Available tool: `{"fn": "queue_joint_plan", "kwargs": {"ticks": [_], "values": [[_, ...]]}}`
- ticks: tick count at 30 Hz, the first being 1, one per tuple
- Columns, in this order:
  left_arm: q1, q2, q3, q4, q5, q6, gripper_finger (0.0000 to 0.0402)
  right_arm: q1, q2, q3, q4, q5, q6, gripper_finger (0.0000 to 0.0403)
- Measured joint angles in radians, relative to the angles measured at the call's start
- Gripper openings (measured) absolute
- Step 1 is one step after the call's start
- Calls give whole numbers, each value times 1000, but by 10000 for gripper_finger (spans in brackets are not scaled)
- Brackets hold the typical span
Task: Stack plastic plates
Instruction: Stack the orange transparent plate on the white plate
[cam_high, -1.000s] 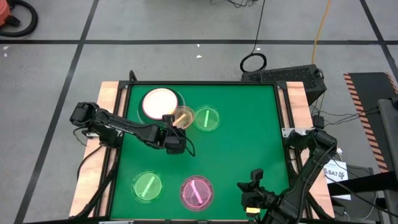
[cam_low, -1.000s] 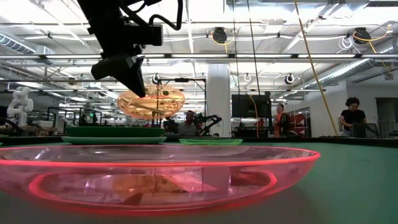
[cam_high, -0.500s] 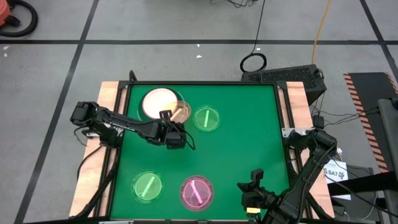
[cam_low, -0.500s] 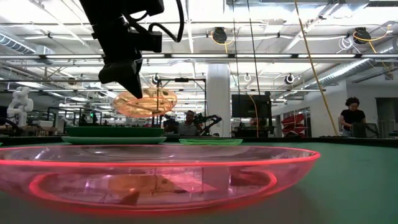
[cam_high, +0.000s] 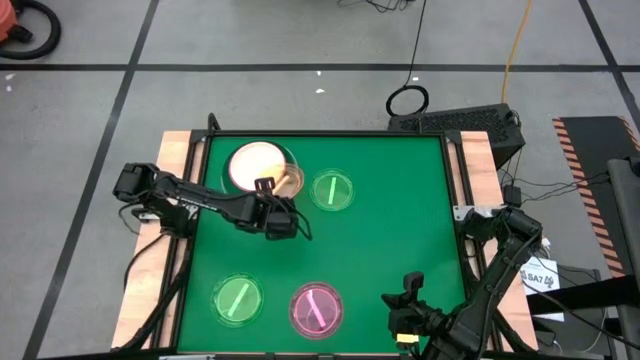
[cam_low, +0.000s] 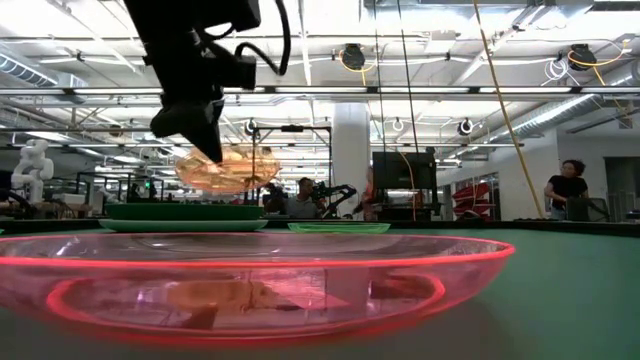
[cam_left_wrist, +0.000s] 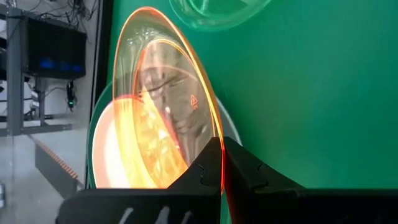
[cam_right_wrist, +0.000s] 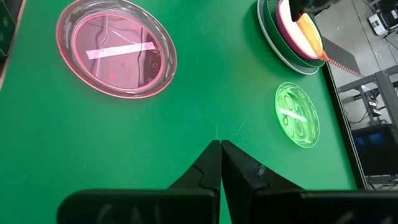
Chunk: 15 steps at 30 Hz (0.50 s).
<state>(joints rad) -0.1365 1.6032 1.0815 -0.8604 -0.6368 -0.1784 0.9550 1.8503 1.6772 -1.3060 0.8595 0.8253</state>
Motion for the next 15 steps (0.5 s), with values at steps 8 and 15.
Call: {"fn": "queue_joint_plan", "kwargs": {"ticks": [8,15], "values": [[7,0,-42,-25,5,39,5,0,0,0,-1,0,-2,4],[26,-10,-42,-37,17,114,5,0,0,0,-3,-1,0,4]]}}
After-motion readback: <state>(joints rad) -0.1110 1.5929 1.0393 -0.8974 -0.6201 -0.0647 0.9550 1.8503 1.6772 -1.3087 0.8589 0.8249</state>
